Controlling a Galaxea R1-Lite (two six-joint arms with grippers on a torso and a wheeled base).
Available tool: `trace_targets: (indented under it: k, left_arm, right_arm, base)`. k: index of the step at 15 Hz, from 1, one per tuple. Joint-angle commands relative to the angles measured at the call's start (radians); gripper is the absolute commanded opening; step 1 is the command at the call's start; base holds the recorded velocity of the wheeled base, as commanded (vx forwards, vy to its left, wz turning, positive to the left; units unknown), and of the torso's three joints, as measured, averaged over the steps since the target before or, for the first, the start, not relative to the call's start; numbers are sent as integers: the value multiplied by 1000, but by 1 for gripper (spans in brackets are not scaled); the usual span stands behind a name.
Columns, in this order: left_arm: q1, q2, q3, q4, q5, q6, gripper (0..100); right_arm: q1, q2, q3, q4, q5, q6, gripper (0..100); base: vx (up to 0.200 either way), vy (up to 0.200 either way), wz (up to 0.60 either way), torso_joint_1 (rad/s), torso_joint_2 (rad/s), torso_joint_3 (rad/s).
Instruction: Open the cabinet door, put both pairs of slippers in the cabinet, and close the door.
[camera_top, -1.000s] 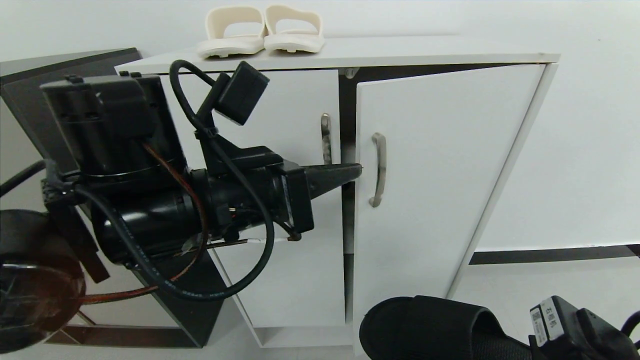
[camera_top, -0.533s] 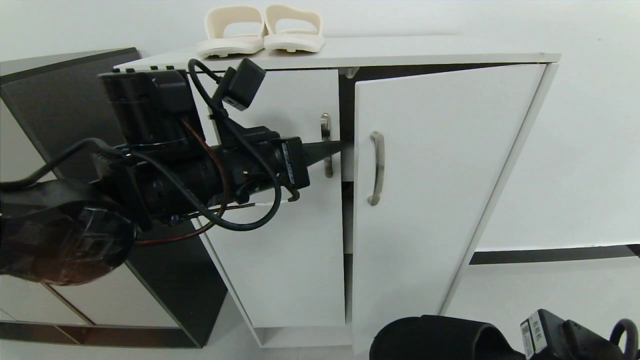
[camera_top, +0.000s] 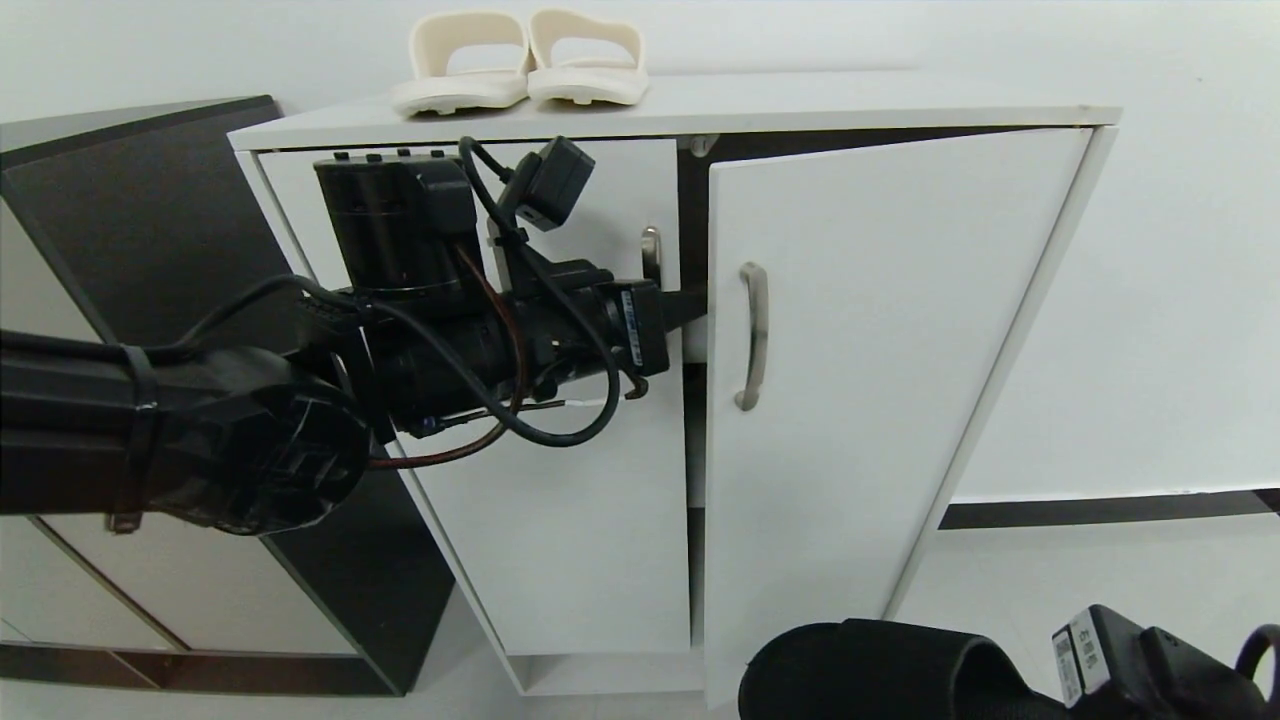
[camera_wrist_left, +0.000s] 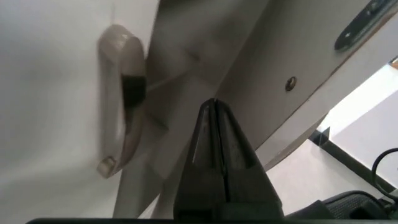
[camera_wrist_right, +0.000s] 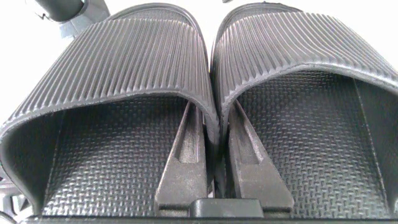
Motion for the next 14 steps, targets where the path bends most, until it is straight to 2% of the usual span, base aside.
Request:
trace_targets:
  k: [1, 2, 3, 4, 6, 8, 9, 11, 12, 14]
  left_arm:
    - [-16, 2, 4, 0, 4, 0, 0]
    - [-38, -4, 12, 0, 4, -3, 0]
    - [-59, -24, 21, 0, 4, -29, 0]
    - [-107, -45, 32, -2, 4, -75, 0]
    - [-206, -56, 35, -3, 10, -78, 0]
    - [-222, -56, 32, -20, 10, -78, 0]
    - [-194, -55, 38, -34, 16, -78, 0]
    - [-107, -99, 75, -40, 103, -78, 0]
    - [-65, -131, 96, -40, 152, -71, 0]
    - [5, -254, 167, 3, 251, -65, 0]
  right_arm:
    - [0, 1, 9, 1, 1, 0, 0]
    - [25, -9, 27, 9, 2, 0, 0]
    - [75, -37, 41, 20, 2, 0, 0]
    - [114, -68, 50, 40, 2, 1, 0]
    - [141, -106, 52, 90, 2, 0, 0]
    - [141, -106, 52, 102, 2, 0, 0]
    - [141, -105, 52, 104, 2, 0, 0]
    - [103, -37, 13, 83, -22, 8, 0]
    - [58, 15, -22, 66, -83, 17, 0]
    - [32, 107, -34, -54, -232, 95, 0]
  base:
    - [-200, 0, 0, 7, -2, 7]
    - [-200, 0, 0, 2, 2, 2]
    - [-200, 0, 0, 7, 2, 2]
    - [-200, 0, 0, 2, -2, 2]
    - [-200, 0, 0, -5, 0, 5]
    - [-200, 0, 0, 5, 2, 5]
    - [-200, 0, 0, -2, 2, 2]
    - [-100, 0, 0, -6, 4, 4]
    - [0, 0, 0, 0, 0, 0]
    - [0, 0, 0, 0, 0, 0]
